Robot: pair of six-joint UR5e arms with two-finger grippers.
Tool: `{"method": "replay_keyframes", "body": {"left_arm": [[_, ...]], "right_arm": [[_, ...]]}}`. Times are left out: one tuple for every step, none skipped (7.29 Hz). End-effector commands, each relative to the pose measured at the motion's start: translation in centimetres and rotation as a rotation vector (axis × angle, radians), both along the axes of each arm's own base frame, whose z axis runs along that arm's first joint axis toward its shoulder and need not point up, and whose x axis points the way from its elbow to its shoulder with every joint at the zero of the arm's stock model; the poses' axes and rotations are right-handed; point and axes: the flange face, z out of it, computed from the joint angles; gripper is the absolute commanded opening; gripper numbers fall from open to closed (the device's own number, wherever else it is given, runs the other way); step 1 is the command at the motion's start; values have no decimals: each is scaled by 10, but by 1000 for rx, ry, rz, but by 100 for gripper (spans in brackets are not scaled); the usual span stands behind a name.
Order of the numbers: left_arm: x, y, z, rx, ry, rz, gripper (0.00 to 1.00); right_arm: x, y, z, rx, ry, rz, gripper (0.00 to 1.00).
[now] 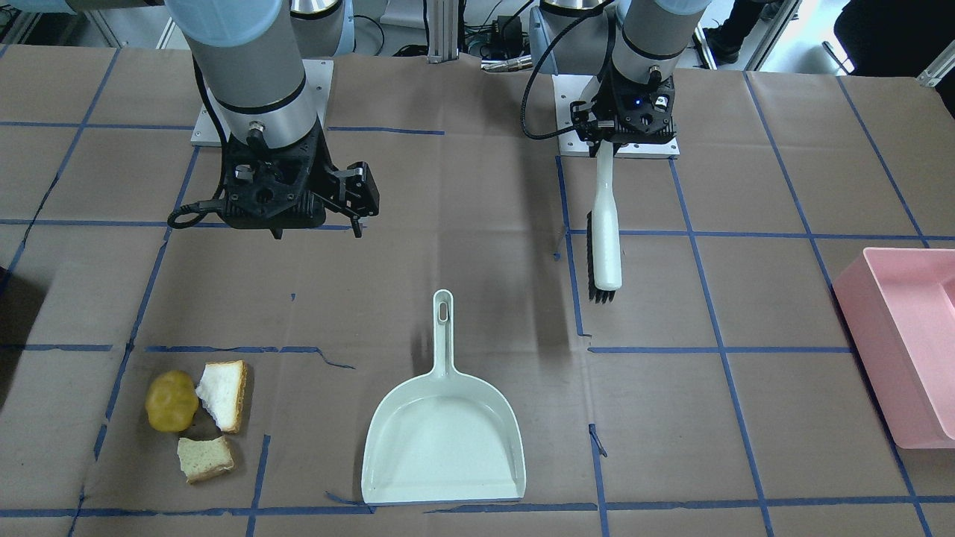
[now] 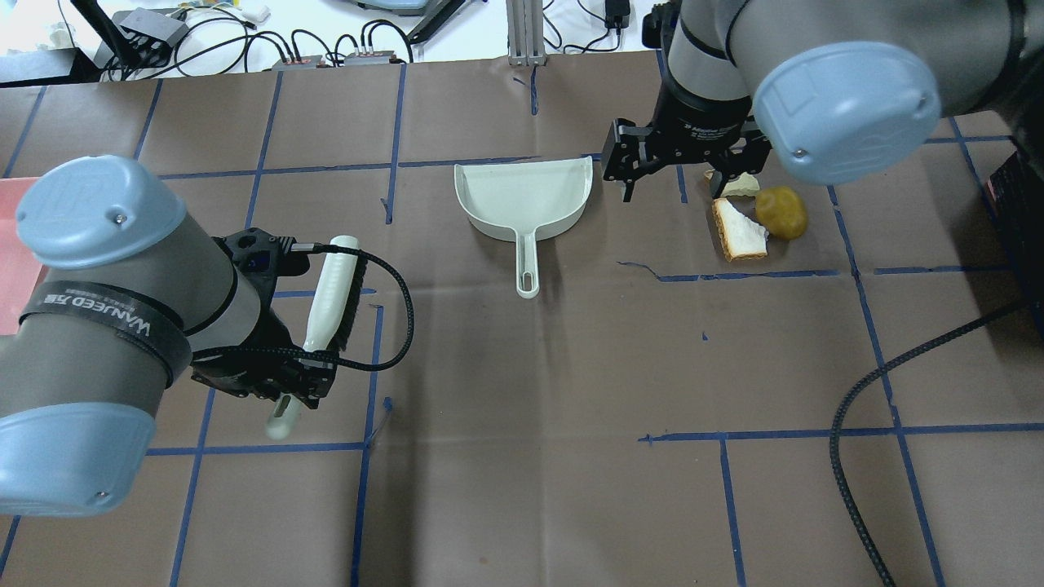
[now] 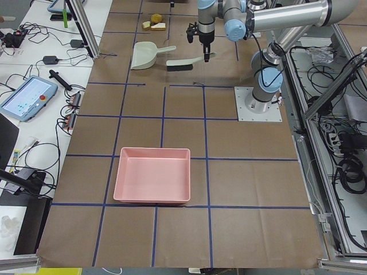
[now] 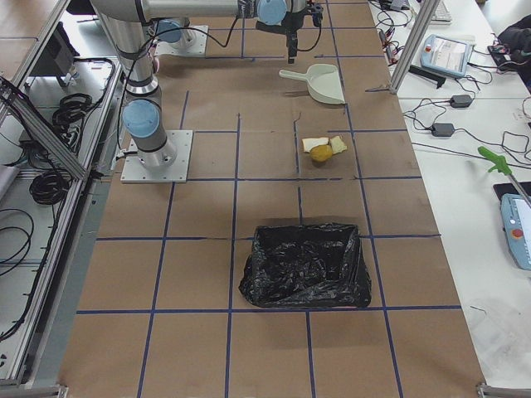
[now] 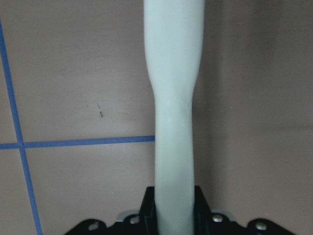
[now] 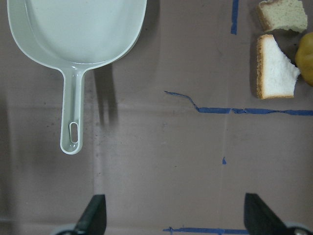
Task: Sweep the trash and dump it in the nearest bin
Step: 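Grasp the white dustpan handle with the right gripper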
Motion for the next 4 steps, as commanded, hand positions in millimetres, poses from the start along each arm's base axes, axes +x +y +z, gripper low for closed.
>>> {"method": "replay_keyframes", "body": {"left_arm": [[-3, 25, 19, 5, 21, 54, 3], [-2, 51, 28, -1, 21, 59, 4], [1, 61, 29, -15, 4, 56, 4], [3, 57, 33, -21, 7, 66, 5]], "right_arm": [[45, -29, -10, -5, 11, 46, 100], [55, -38, -17, -2, 6, 44, 100], [58, -44, -22, -2, -1, -1, 100], [73, -45, -32, -8, -1, -6, 100]]}}
